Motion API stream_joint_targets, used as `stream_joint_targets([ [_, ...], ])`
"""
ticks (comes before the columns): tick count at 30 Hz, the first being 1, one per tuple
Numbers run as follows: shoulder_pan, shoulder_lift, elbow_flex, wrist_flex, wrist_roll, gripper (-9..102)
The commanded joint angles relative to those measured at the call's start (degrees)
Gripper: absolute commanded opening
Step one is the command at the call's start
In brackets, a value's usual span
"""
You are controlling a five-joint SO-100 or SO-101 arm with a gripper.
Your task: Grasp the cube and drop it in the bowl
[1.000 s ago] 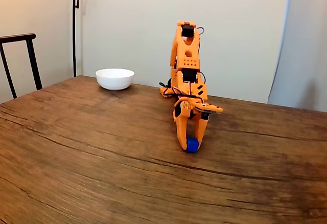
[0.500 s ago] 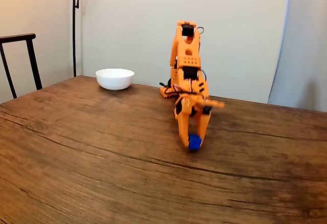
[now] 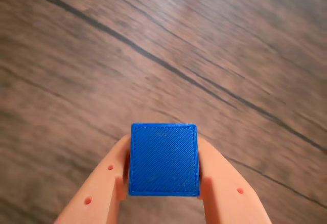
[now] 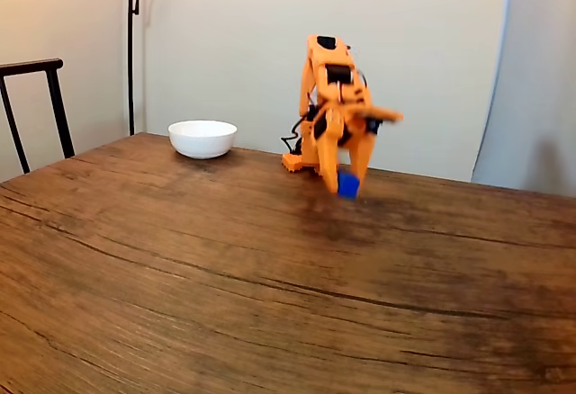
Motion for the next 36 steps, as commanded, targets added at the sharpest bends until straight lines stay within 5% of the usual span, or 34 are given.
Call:
stream_joint_targets([
  [1, 1.41, 8.26, -1.49, 7.12, 0.62, 4],
  [21, 11.25, 34.19, -1.93, 31.20, 3.25, 4],
  [36, 43.24, 57.83, -0.88, 51.33, 6.24, 4],
])
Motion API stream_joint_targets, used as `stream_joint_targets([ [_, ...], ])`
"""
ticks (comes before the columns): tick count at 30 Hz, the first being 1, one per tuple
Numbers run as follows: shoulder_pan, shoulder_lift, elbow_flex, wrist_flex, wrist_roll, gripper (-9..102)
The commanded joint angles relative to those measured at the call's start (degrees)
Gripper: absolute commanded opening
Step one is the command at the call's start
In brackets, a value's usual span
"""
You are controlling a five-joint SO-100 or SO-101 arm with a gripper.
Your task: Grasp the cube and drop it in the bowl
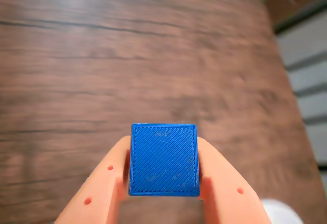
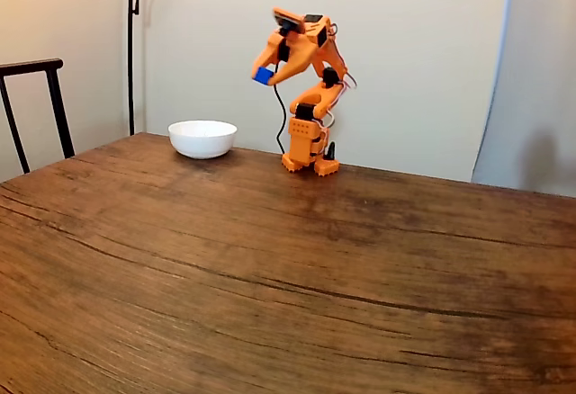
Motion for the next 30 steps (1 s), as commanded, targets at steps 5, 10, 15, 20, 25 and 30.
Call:
stream_joint_targets([
  [5, 15.38, 1.76, -0.79, 6.68, 4.04, 4],
  [10, 25.40, 1.58, 0.79, 8.88, 10.55, 4],
  [15, 34.63, 1.58, 4.57, 8.44, 11.87, 4],
  [20, 41.40, 1.58, 8.61, 7.21, 12.04, 4],
  [25, 48.43, 1.58, 12.30, 2.02, 14.33, 4],
  [30, 55.11, 1.49, 16.17, -3.16, 14.41, 4],
])
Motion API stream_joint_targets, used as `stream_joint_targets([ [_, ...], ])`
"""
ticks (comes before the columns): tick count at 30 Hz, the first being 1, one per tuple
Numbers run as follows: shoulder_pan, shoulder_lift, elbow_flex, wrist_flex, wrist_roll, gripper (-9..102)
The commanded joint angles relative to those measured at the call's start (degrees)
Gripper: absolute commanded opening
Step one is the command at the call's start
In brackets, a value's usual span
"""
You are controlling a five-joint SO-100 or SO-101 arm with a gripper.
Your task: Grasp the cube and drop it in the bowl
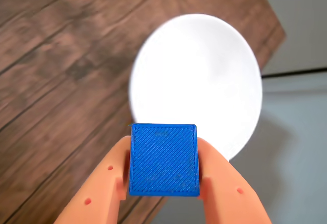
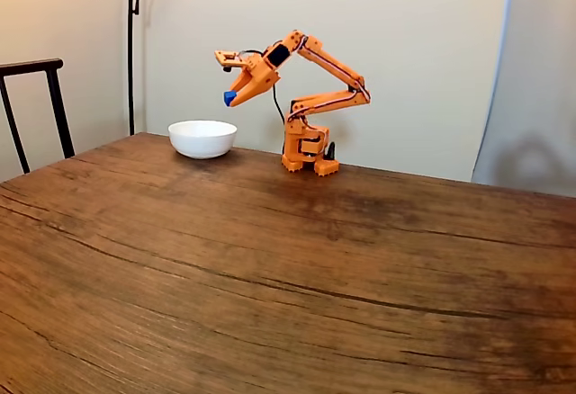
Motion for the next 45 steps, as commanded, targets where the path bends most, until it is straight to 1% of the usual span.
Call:
stream_joint_targets([
  [1, 2.46, 0.44, 2.02, -4.31, 0.53, 4],
  [6, 3.60, 0.44, 10.11, -12.30, 2.29, 4],
  [10, 6.59, 0.44, 14.77, -20.13, 2.20, 4],
  [17, 11.87, 0.44, 22.06, -29.88, 2.20, 6],
  [19, 12.39, 0.35, 23.20, -31.73, 2.20, 8],
  [22, 13.01, 0.35, 23.99, -33.57, 2.11, 15],
  [24, 13.71, 0.35, 23.99, -33.66, 2.11, 19],
  [26, 14.41, 0.35, 23.82, -33.66, 2.11, 20],
  [36, 13.10, 0.44, 23.03, -32.61, 2.02, 19],
  [38, 11.34, 0.53, 21.45, -30.41, 1.93, 19],
  [42, 8.09, 0.53, 15.73, -23.20, 1.93, 19],
  [45, 6.06, 0.53, 11.25, -17.58, 2.37, 13],
])
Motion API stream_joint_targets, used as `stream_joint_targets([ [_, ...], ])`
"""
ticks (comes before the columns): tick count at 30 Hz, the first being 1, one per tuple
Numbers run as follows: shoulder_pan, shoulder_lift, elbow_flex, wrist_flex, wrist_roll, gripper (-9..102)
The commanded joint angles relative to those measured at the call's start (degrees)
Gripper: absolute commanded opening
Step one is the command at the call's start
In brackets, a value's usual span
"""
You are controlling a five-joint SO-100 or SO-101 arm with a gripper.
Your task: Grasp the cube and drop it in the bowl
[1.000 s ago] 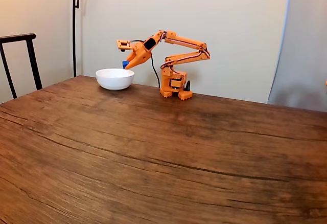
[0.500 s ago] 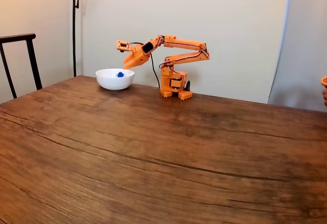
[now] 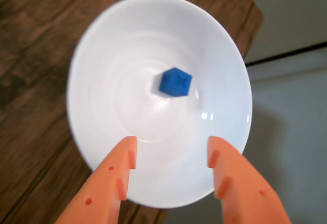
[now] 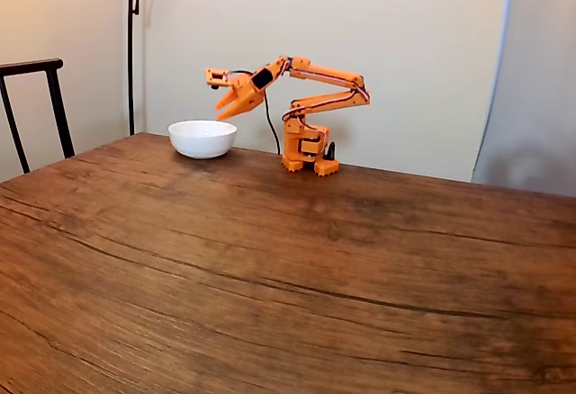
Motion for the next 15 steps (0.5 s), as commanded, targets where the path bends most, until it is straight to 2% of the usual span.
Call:
stream_joint_targets([
  [1, -1.76, 0.62, -6.15, 5.45, 0.44, 10],
  [5, -8.00, 0.97, -10.28, 10.02, 0.09, -1],
  [8, -14.41, 1.23, -12.30, 12.13, -0.26, -1],
  [15, -29.09, 1.58, -15.12, 13.71, -8.00, -1],
])
